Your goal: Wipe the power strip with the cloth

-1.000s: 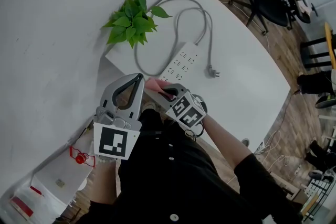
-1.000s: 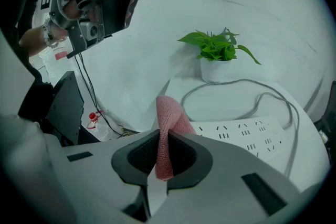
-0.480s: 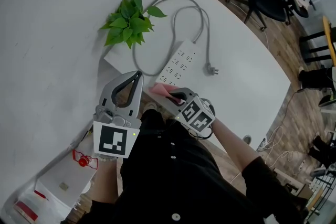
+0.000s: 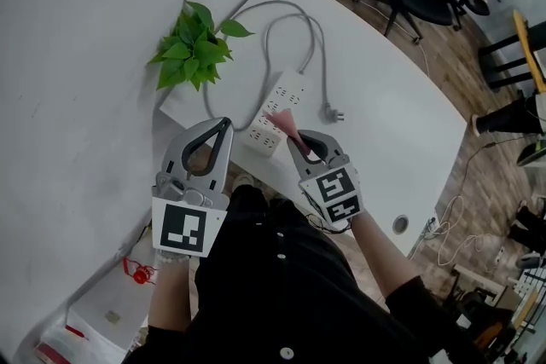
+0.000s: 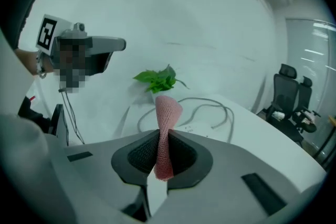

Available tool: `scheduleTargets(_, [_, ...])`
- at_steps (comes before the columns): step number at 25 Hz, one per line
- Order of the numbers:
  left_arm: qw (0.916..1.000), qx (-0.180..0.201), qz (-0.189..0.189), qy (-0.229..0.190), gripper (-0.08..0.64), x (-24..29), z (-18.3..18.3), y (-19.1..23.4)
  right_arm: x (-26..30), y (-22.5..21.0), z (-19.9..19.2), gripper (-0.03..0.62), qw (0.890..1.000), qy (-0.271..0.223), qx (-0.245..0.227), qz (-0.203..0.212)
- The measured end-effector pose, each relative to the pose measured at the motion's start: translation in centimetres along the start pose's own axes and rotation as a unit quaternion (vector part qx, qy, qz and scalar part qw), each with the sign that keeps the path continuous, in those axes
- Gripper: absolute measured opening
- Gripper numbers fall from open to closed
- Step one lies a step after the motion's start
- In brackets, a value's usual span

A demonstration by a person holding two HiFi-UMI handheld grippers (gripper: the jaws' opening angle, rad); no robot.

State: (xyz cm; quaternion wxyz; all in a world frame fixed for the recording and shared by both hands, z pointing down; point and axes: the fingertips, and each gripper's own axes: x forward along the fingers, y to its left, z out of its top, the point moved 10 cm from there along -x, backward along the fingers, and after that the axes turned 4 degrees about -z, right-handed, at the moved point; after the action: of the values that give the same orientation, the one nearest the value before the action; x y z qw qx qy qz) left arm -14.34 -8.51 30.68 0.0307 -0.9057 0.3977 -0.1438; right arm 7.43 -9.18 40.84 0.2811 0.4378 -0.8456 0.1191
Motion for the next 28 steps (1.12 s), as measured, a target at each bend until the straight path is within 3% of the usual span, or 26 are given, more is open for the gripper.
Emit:
scheduleTargets(6, [0.9996,0.016,-0.021,-0.010,0.012,0.9,1.0,-0.4,-3.3,-2.1,2.3,0.057,0.993,-0.066,0.022,-0.092])
scheduleTargets(10, [0.9991,0.022,-0.031,-0.017,0.012,1.4,1.6,-0.5,-5.7,-3.4,3.1,0.057,0.984,-0.098,0.044,-0.142])
scheduleTargets(14, [0.9985,0.030,-0.041,-0.019,0.012,1.9,2.1,-0.7,-8.0,-4.2,4.8,0.057,0.973,-0.136,0.034,-0.184])
scheduleTargets(18, [0.9980,0.033,-0.049,-0.022,0.012,2.4,2.4,-0.9,-9.4,-4.4,5.9,0.057,0.968,-0.149,0.005,-0.200])
scheduleTargets(28, [0.9975,0.035,-0.055,-0.026,0.012,3.0,2.6,-1.0,-10.1,-4.7,5.7,0.057,0.966,-0.148,0.016,-0.212])
